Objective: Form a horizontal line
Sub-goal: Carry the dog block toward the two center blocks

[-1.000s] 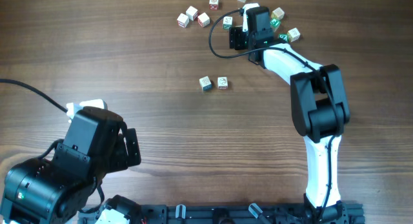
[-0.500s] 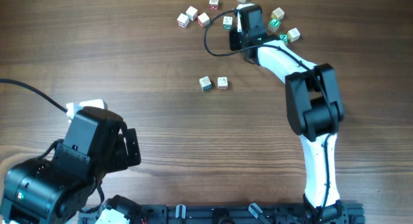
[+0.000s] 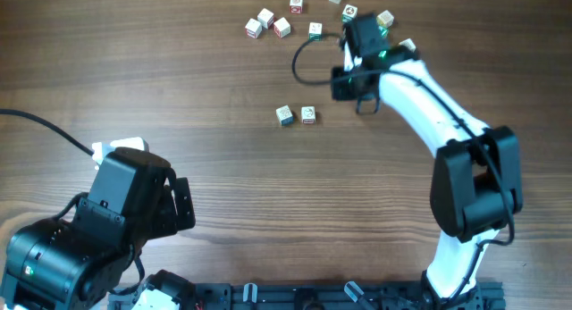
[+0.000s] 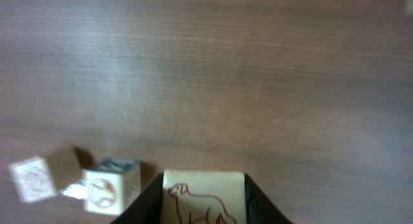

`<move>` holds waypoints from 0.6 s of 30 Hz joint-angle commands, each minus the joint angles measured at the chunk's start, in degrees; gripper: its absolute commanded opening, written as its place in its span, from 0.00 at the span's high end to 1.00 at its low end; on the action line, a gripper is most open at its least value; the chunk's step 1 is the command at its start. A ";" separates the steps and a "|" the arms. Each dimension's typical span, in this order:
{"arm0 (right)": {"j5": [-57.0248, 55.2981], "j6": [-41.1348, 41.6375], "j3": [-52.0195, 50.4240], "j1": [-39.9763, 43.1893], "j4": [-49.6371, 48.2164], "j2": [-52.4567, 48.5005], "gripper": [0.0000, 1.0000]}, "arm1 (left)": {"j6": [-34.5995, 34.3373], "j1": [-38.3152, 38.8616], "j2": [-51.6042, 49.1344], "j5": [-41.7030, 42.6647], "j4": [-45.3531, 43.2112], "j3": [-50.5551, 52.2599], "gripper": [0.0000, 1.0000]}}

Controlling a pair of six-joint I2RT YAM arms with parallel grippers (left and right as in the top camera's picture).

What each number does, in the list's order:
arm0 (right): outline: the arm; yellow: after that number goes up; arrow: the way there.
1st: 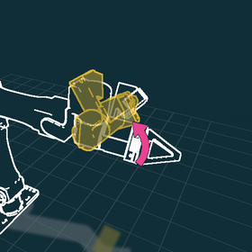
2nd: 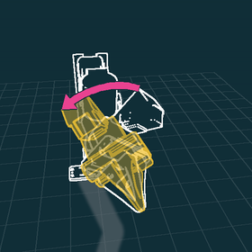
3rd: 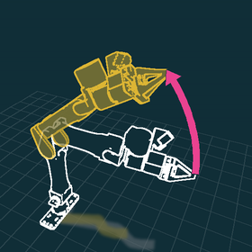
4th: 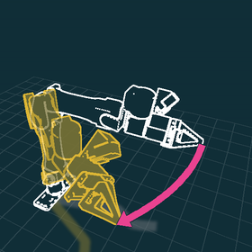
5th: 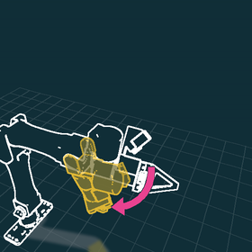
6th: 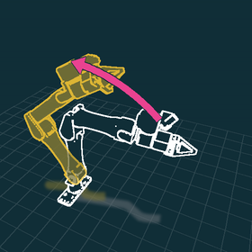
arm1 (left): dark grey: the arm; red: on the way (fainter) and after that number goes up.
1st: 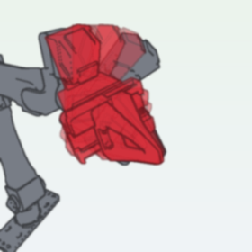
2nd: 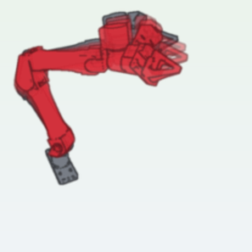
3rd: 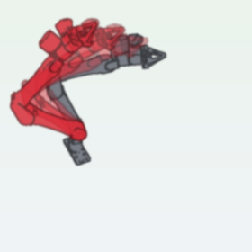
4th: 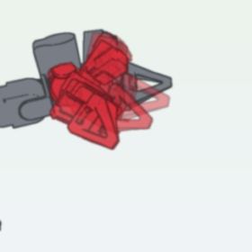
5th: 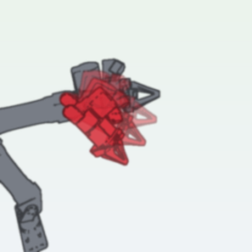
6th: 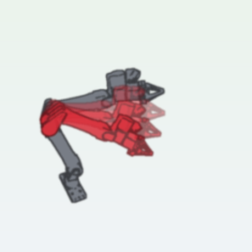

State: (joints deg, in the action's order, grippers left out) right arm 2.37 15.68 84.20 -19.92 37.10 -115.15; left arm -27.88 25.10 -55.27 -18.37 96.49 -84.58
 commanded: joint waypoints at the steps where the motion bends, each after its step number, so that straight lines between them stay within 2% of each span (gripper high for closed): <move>1: 1.07 4.02 -8.81 -2.25 -10.19 -1.11 0.89 | 0.48 0.02 0.09 -0.13 0.00 0.13 0.00; 4: 0.52 4.02 -16.13 -3.56 -22.16 -1.11 0.81 | 0.48 0.02 0.09 -0.13 0.00 0.13 0.00; 7: -3.80 4.00 -18.08 -4.04 -24.63 -1.11 0.71 | 0.46 0.02 0.09 -0.13 0.00 0.13 0.00; 9: -6.49 3.82 -18.03 -4.02 -24.33 -1.09 0.59 | 0.46 0.02 0.09 -0.13 0.00 0.13 0.00; 12: -7.54 3.87 -17.84 -4.02 -22.67 -1.07 0.46 | 0.46 0.02 0.09 -0.13 0.00 0.13 0.00; 13: -7.52 4.07 -17.84 -4.02 -22.01 -0.90 0.36 | 0.46 0.02 0.09 -0.13 0.00 0.13 0.00; 17: -7.50 4.02 -17.73 -4.02 -19.45 1.29 0.12 | 0.48 0.02 0.09 -0.13 0.00 0.13 0.00; 18: -7.52 4.00 -17.68 -4.02 -18.62 2.60 0.01 | 0.48 0.02 0.09 -0.13 0.00 0.13 0.00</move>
State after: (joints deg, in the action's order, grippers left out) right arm -4.08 19.11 67.79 -24.03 16.03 -113.91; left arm -27.88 25.10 -55.27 -18.35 96.47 -84.58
